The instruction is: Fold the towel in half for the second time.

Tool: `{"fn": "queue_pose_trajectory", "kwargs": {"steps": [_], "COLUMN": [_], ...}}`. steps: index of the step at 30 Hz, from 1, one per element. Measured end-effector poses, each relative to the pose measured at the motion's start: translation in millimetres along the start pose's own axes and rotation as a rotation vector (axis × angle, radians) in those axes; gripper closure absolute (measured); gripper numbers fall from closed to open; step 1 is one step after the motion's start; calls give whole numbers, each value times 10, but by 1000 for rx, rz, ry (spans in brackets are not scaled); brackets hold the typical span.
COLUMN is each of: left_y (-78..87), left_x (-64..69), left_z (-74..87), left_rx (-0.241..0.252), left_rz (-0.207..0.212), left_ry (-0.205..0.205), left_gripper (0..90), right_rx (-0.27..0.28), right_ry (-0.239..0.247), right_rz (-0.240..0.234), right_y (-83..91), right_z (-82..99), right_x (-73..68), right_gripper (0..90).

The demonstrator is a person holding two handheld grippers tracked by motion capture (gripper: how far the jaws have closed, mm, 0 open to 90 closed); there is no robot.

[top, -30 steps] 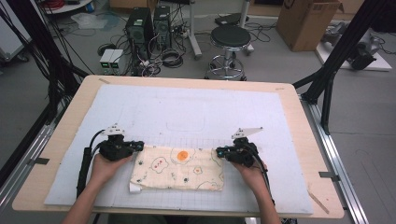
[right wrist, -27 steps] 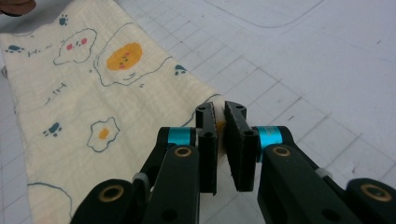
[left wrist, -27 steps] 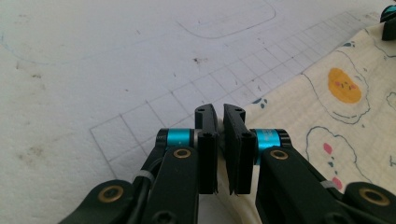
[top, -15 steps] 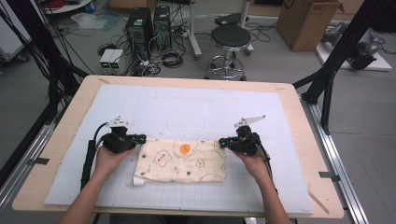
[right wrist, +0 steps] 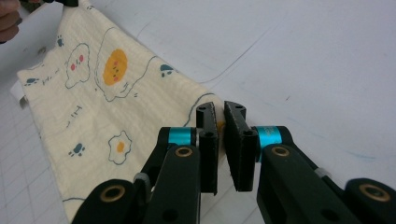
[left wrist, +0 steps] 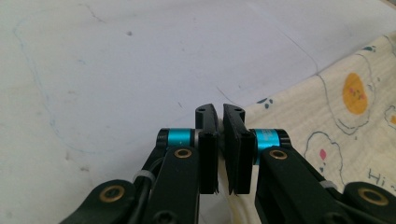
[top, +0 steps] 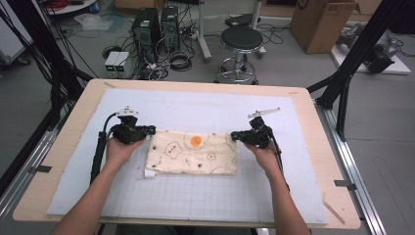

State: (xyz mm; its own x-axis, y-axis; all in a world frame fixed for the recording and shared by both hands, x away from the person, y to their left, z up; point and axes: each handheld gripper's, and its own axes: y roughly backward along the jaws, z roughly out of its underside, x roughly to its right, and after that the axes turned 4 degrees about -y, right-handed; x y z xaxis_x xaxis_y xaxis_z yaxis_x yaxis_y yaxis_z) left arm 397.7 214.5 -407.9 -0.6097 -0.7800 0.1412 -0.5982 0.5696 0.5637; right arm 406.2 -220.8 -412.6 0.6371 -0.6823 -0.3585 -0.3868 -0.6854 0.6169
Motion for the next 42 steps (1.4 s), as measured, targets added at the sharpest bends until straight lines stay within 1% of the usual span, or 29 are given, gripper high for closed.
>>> {"fn": "queue_pose_trajectory", "kwargs": {"steps": [1, 3, 4, 5, 7, 8, 11, 12, 13, 14, 15, 17, 18, 20, 24, 25, 26, 27, 31, 32, 35, 36, 37, 40, 42], "left_y": [-18, -56, -76, -93, -123, -147, -210, -227, -248, -261, -277, -302, -305, -307, -298, -292, -286, -284, -256, -248, -227, -221, -213, -204, -190], "left_x": [-8, -46, -57, -70, -104, -117, -142, -157, -170, -189, -202, -221, -231, -233, -239, -238, -236, -230, -201, -197, -197, -188, -182, -146, -139], "left_z": [-11, -36, -46, -52, -64, -78, -104, -105, -100, -92, -81, -62, -59, -57, -54, -53, -53, -52, -50, -43, -20, -15, -12, -10, -9], "left_rx": [14, 0, -7, -2, 8, -1, -2, -5, -2, -8, -8, -6, -10, -5, 2, 2, 0, 2, 2, 1, 9, 13, 13, 12, 12], "left_rz": [-10, -10, -16, -26, -27, -30, -37, -38, -39, -40, -42, -39, -37, -37, -38, -35, -33, -34, -35, -33, -29, -32, -33, -39, -38], "left_ry": [5, 17, 15, 13, 29, 31, 34, 37, 47, 49, 54, 68, 69, 69, 69, 68, 63, 60, 31, 26, 22, 21, 15, -6, -11], "left_gripper": [843, 843, 843, 843, 843, 843, 843, 843, 842, 842, 842, 842, 842, 842, 842, 842, 842, 841, 842, 842, 842, 841, 842, 841, 842], "right_rx": [2, 7, 10, 12, 4, 5, 1, 2, -6, -19, -15, -10, -6, -11, -2, 0, 4, 9, 11, 18, 25, 21, 25, 31, 29], "right_ry": [-4, -16, -16, -16, -22, -22, -50, -52, -58, -67, -65, -76, -69, -90, -98, -88, -90, -83, -79, -69, -73, -66, -60, -65, -62], "right_rz": [2, 4, 7, 8, 14, 19, 31, 38, 40, 49, 55, 62, 65, 62, 50, 50, 49, 47, 42, 42, 33, 36, 37, 33, 29], "right_y": [-11, -28, -37, -46, -61, -74, -117, -135, -152, -171, -190, -224, -244, -267, -275, -269, -261, -254, -219, -215, -186, -179, -176, -160, -154], "right_z": [-17, -54, -77, -99, -139, -157, -197, -204, -209, -218, -218, -211, -204, -187, -177, -182, -184, -186, -189, -190, -190, -193, -194, -192, -188], "right_x": [24, 52, 62, 72, 87, 107, 164, 185, 201, 213, 221, 236, 251, 266, 273, 270, 260, 259, 224, 226, 200, 189, 187, 175, 172], "right_gripper": [843, 842, 843, 843, 842, 842, 843, 843, 842, 842, 843, 843, 843, 843, 843, 843, 843, 843, 843, 843, 843, 843, 843, 843, 843]}}
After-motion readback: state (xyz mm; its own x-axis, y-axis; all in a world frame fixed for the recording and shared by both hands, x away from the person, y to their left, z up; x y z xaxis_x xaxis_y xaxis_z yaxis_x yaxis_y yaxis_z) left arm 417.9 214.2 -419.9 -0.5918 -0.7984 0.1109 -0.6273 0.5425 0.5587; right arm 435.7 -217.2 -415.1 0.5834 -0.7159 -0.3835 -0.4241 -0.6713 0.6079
